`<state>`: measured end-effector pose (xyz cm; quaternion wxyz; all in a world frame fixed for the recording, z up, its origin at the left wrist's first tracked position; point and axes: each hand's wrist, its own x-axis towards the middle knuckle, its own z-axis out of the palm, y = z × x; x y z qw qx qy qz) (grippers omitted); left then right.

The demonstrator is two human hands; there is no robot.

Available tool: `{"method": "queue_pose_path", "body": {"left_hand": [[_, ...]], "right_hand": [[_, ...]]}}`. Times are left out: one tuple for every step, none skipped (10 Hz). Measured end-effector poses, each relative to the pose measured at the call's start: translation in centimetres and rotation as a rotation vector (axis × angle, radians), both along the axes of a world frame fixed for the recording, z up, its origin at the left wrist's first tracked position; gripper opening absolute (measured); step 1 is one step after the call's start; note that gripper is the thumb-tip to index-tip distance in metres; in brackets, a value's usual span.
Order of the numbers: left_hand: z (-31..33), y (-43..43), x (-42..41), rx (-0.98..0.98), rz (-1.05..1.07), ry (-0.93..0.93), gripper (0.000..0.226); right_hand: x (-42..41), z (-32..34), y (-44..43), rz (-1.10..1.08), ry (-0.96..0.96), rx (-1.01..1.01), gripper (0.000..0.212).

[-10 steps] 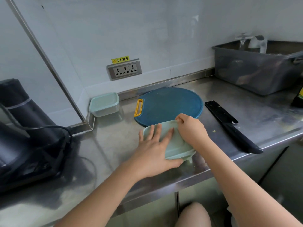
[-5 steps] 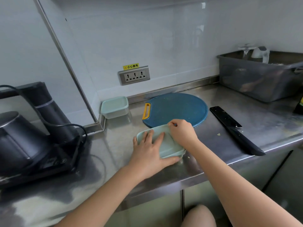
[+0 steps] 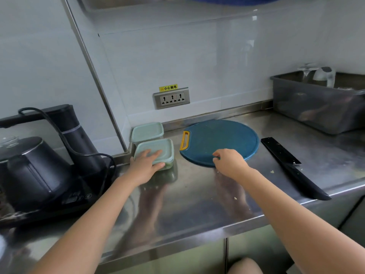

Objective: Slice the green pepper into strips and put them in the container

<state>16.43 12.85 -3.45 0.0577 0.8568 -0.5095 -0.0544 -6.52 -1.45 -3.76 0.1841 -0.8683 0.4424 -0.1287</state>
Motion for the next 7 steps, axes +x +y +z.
{"method": "queue_pose_path", "body": {"left_hand": [[-0.2,-0.9,0.8,0.017,0.076,-0.049,0.058],[-0.2,-1.0,1.5,0.025,0.086,-0.076,0.059],[0.1,-0.6,1.5,0.048,0.092,-0.088,0.059],[0.1,-0.6,1.4,0.081,0.096,-0.091,0.060],[0.3,-0.5,1.6,0.081,0.087,0.006,0.063],[1.5,-0.5,1.8,0.037,0.052,0.123,0.066],[3.9,-0.4,1.6,-0.122,0.052,0.118,0.062]], "right_hand": [[-0.3,-0.3,-0.1,0.009,0.055,-0.003,0.032],[-0.3,-0.4,-0.3,0.000,0.047,0.019,0.032],[-0.4,-0.1,-0.1,0.013,0.071,0.032,0.032],[-0.5,0.6,-0.2,0.037,0.112,0.051,0.031],[-0.8,2.0,-0.9,0.038,0.073,0.171,0.028],[-1.2,4.3,-1.6,0.064,0.122,0.118,0.031],[-1.9,7.2,-2.6,0.051,-0.037,0.036,0.032]]}}
